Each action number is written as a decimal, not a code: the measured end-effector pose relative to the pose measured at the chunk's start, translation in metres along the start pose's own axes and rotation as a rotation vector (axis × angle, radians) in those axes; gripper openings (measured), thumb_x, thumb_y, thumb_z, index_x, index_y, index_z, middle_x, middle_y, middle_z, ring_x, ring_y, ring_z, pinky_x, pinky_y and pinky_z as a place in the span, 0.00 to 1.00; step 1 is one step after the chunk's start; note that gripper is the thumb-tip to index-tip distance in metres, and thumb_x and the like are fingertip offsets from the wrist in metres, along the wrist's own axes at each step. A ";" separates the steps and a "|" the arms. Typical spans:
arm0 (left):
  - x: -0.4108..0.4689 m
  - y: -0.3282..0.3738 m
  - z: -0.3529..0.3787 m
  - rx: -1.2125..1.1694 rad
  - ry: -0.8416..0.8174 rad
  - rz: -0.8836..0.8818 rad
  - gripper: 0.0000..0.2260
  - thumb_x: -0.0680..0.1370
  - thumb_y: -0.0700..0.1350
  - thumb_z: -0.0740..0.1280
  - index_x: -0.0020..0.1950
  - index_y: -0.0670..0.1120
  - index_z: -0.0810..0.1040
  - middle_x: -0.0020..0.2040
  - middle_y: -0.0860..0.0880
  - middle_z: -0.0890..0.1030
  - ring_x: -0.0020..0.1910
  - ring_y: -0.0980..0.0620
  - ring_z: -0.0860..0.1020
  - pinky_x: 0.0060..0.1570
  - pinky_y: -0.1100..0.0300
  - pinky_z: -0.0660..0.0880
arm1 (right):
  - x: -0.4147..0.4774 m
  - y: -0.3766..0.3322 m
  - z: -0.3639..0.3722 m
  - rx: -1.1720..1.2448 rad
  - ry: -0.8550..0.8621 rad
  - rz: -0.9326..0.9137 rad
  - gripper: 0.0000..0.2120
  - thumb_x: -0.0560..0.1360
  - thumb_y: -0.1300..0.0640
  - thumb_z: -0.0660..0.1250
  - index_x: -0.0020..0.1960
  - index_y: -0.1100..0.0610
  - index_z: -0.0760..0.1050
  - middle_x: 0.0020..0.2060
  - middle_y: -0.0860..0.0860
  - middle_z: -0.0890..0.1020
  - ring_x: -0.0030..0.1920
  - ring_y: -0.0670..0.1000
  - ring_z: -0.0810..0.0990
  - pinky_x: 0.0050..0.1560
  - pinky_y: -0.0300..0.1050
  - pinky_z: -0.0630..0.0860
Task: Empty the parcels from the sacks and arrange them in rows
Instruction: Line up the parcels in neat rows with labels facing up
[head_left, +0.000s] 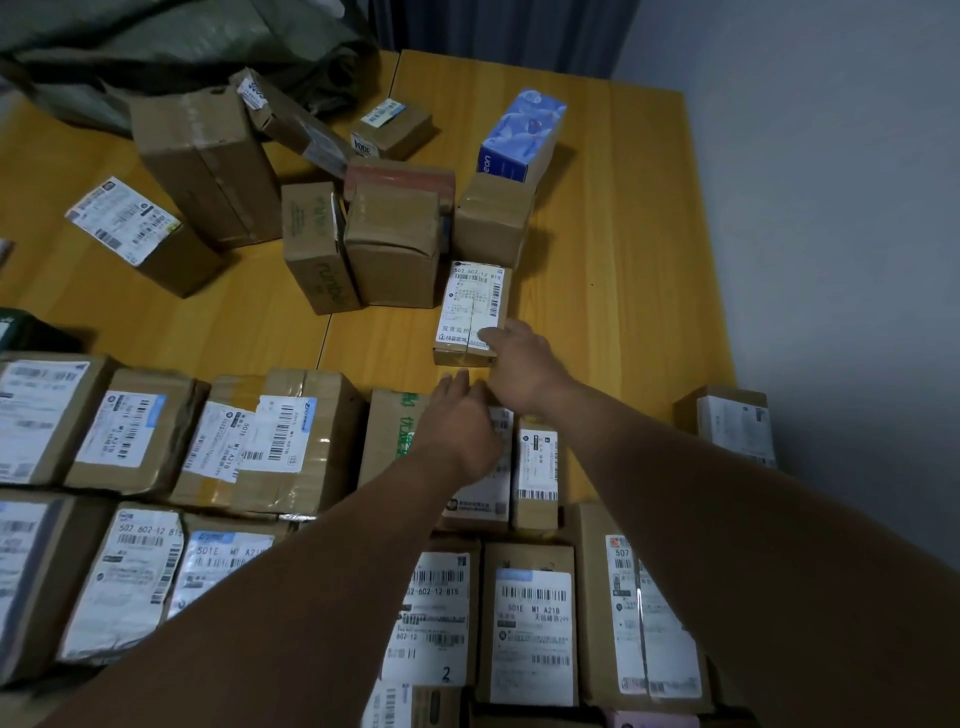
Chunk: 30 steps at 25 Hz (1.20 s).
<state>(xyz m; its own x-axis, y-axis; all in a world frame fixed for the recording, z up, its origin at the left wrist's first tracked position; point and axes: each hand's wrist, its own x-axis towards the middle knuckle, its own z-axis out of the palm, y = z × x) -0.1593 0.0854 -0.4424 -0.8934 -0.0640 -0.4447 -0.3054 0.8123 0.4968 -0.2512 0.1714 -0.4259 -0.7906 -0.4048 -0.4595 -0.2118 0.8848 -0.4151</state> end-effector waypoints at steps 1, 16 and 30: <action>0.004 -0.005 0.004 0.050 -0.017 0.013 0.29 0.76 0.44 0.65 0.77 0.43 0.62 0.79 0.41 0.58 0.80 0.42 0.50 0.78 0.49 0.50 | 0.004 -0.003 0.000 -0.046 -0.014 -0.032 0.32 0.78 0.63 0.62 0.79 0.48 0.61 0.80 0.53 0.56 0.77 0.59 0.58 0.75 0.55 0.63; 0.001 -0.002 0.001 0.036 0.086 0.006 0.22 0.75 0.40 0.67 0.68 0.41 0.69 0.70 0.41 0.67 0.71 0.42 0.63 0.71 0.53 0.60 | 0.007 0.008 -0.015 -0.253 -0.209 -0.073 0.31 0.80 0.64 0.58 0.80 0.46 0.58 0.82 0.50 0.46 0.81 0.58 0.41 0.80 0.55 0.46; -0.009 0.058 0.017 -0.099 -0.106 -0.070 0.17 0.72 0.39 0.68 0.59 0.42 0.70 0.52 0.43 0.77 0.49 0.43 0.77 0.42 0.55 0.72 | -0.053 0.102 -0.020 -0.156 0.111 0.185 0.26 0.79 0.55 0.65 0.76 0.48 0.65 0.73 0.60 0.62 0.70 0.65 0.65 0.69 0.57 0.67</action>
<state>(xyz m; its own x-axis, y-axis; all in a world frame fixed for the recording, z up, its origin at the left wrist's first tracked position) -0.1630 0.1435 -0.4221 -0.8307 -0.0529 -0.5542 -0.4014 0.7466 0.5305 -0.2419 0.2876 -0.4284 -0.8802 -0.2132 -0.4240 -0.1374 0.9696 -0.2023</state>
